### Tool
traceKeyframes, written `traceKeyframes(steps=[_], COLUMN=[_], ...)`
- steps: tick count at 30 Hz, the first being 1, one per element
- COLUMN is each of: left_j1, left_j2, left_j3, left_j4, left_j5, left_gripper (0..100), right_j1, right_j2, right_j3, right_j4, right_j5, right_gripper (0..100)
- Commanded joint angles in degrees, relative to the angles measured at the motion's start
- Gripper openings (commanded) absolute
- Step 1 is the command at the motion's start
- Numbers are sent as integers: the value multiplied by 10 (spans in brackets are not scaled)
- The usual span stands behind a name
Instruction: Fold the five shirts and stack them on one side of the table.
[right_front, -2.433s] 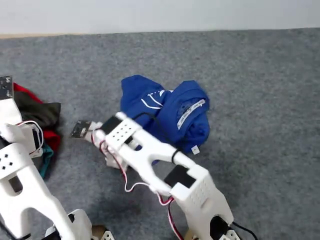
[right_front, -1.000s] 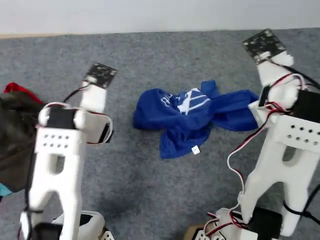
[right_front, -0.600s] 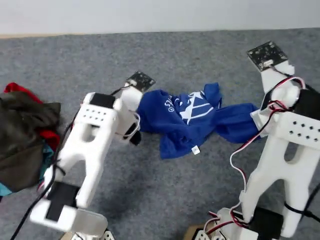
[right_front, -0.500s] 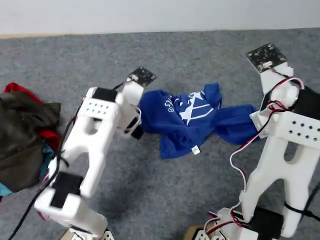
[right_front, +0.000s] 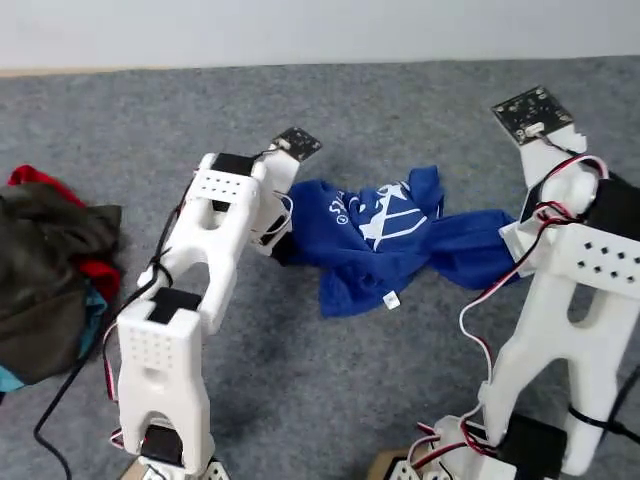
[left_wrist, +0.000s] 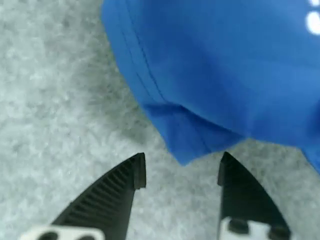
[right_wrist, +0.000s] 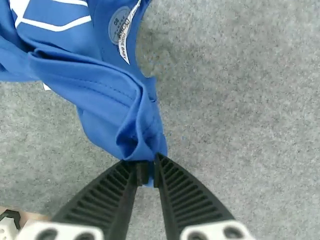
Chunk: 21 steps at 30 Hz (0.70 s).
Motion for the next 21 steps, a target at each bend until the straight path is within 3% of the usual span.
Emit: traceKeyframes(steps=[1, 4, 16, 21], left_j1=[16, 24, 42, 40], left_j2=[9, 18, 36, 19], left_j3=[-25, -43, -45, -71], left_j4=[4, 5, 4, 62], left_j5=[-5, -5, -4, -4], left_gripper=[237, 228, 3, 5], right_j1=[7, 6, 5, 7], right_j2=[-23, -22, -27, -28], right_j3=[-5, -5, -5, -9], right_j4=[23, 23, 22, 22], right_j5=[3, 3, 3, 4], right_gripper=[10, 10, 10, 10])
